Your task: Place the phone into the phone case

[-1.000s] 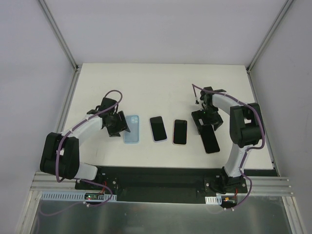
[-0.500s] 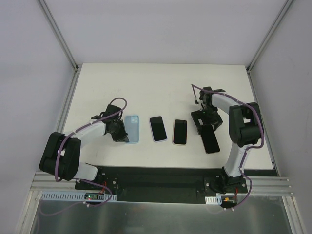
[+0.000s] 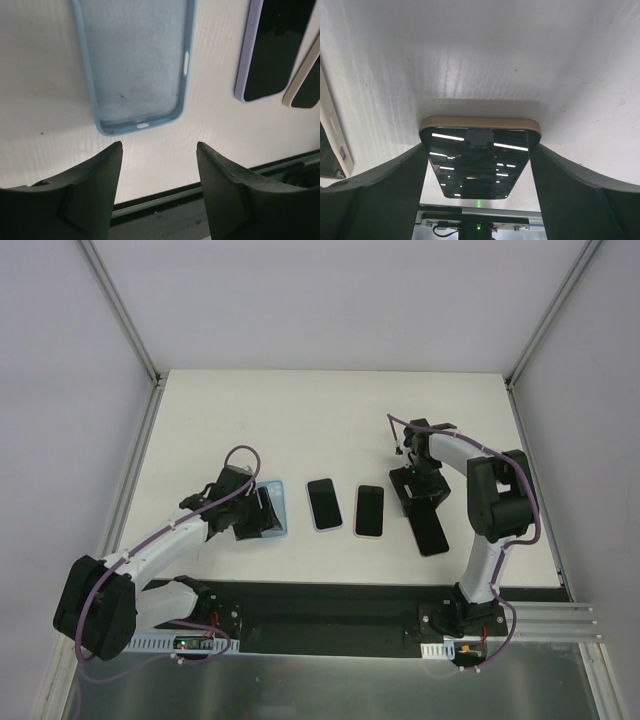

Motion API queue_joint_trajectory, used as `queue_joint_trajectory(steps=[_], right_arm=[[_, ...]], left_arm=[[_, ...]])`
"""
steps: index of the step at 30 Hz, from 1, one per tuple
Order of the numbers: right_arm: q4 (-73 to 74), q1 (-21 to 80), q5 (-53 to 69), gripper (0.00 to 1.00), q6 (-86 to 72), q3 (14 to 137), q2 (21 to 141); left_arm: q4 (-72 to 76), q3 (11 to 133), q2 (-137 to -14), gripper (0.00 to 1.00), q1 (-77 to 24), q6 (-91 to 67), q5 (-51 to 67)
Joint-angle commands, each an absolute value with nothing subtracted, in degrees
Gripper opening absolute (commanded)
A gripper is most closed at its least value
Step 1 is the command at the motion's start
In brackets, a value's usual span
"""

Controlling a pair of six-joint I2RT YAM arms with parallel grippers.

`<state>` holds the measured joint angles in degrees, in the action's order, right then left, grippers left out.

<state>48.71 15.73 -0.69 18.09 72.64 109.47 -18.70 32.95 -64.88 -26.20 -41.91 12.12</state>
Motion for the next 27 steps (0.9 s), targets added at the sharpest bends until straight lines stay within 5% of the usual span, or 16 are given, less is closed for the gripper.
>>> queue_joint_trajectory(steps=[1, 6, 16, 23, 24, 27], right_arm=[[50.19, 16.26, 0.44, 0.82, 17.4, 72.86, 108.37], [50.1, 16.26, 0.44, 0.79, 17.31, 72.51, 108.11], [50.89, 21.35, 3.96, 0.64, 14.94, 71.02, 104.15], [51.59, 22.85, 2.11, 0.57, 11.25, 68.38, 101.52], [51.85, 22.94, 1.76, 0.57, 11.16, 68.29, 100.9], [52.3, 23.55, 1.41, 0.55, 10.55, 68.38, 99.5]], left_arm=[[-24.42, 36.82, -63.72, 0.64, -25.93, -39.47, 2.74], [-26.54, 40.16, -68.9, 0.67, -22.86, -37.35, 0.26], [-26.37, 45.52, -78.48, 0.54, -20.92, -35.07, -2.47], [-23.47, 42.81, -80.07, 0.21, -20.92, -35.5, 1.84], [-23.03, 42.28, -79.89, 0.09, -20.92, -35.51, 2.54], [-20.75, 39.56, -78.49, 0.0, -21.09, -36.91, 5.69]])
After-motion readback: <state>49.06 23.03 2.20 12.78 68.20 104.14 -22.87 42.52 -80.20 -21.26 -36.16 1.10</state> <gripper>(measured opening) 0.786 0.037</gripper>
